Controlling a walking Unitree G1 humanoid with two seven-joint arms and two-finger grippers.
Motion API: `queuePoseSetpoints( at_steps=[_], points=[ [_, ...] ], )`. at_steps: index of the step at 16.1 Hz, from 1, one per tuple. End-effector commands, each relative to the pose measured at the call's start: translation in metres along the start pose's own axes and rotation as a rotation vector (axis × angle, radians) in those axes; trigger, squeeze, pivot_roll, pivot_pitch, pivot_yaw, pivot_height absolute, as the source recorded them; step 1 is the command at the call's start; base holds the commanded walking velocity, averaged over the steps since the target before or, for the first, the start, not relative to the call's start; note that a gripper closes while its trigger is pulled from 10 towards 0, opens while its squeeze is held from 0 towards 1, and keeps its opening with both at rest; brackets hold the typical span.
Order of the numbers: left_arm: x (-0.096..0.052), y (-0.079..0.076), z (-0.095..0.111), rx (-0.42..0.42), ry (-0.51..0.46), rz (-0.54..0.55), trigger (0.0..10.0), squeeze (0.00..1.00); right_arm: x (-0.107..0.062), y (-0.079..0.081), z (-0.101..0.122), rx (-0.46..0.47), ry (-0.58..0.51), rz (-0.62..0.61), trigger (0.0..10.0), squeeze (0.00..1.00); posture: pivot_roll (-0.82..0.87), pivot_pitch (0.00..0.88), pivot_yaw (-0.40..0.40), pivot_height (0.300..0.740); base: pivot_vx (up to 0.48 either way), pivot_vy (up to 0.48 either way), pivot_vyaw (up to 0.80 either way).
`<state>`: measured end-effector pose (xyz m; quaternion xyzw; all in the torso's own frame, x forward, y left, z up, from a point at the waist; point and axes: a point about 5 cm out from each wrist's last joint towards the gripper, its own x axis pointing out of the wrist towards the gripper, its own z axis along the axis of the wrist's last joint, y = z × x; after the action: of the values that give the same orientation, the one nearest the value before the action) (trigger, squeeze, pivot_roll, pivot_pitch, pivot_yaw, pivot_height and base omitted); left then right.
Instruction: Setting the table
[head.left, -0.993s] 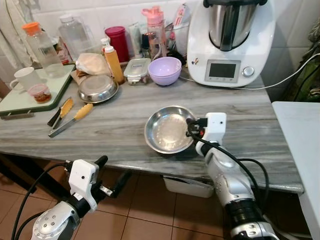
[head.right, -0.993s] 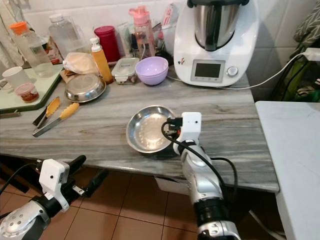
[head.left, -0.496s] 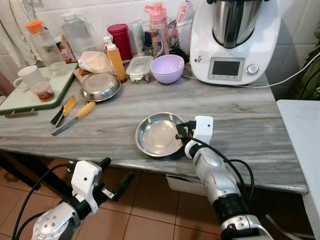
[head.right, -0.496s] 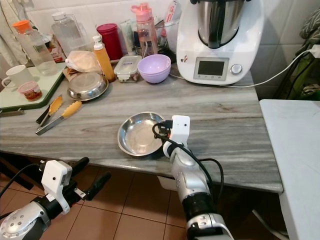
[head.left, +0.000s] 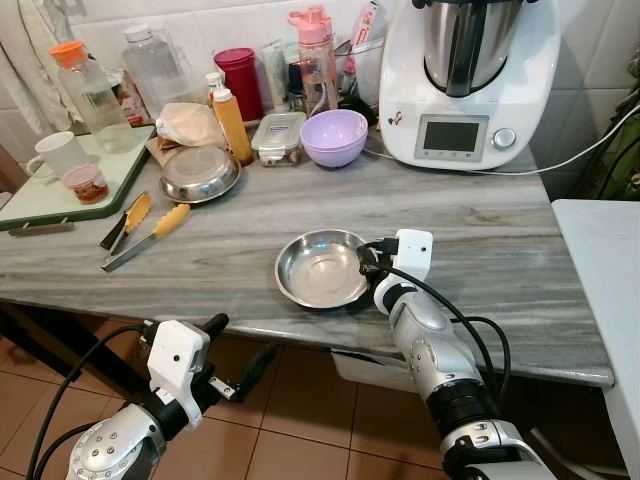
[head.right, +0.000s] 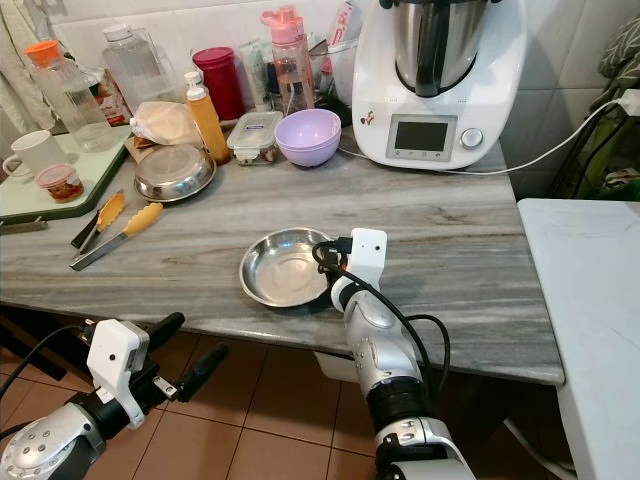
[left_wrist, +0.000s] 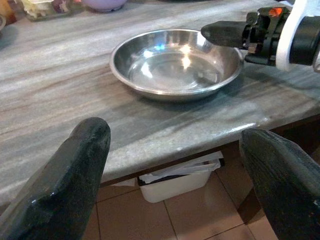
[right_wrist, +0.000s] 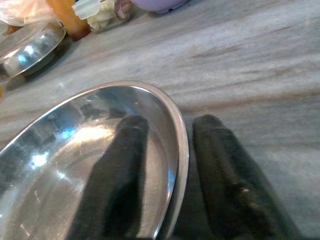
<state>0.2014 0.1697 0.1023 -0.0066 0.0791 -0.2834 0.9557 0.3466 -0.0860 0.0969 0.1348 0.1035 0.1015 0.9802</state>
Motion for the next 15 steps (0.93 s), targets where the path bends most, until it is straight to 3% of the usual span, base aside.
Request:
queuePoseSetpoints(
  at_steps=[1,8,11,13,15],
  points=[
    [-0.001,-0.001,0.001,0.001,0.004,0.003,10.0,0.00,0.002,0.007,0.002,0.008,-0.003,0.026,10.0,1.00,-0.15,0.028,0.130,0.740,0.000,0.000,0.00],
    [0.013,0.000,-0.001,-0.005,-0.007,-0.004,10.0,0.00,0.003,0.000,0.014,-0.028,-0.044,0.028,10.0,1.00,-0.17,0.011,0.119,0.740,0.000,0.000,0.00],
    [0.014,0.003,-0.004,-0.008,-0.016,0.013,10.0,0.00,0.001,0.001,0.033,-0.110,-0.132,0.054,10.0,1.00,-0.18,0.000,0.110,0.740,0.000,0.000,0.00],
    [0.013,0.006,-0.007,-0.010,-0.027,0.048,10.0,0.00,-0.009,0.000,0.049,-0.248,-0.230,0.051,10.0,1.00,-0.18,0.000,0.098,0.740,0.000,0.000,0.00],
    [0.013,0.006,-0.009,-0.017,-0.038,0.081,10.0,0.00,-0.021,-0.007,0.049,-0.257,-0.239,0.039,10.0,1.00,-0.18,0.000,0.094,0.740,0.000,0.000,0.00]
  ],
)
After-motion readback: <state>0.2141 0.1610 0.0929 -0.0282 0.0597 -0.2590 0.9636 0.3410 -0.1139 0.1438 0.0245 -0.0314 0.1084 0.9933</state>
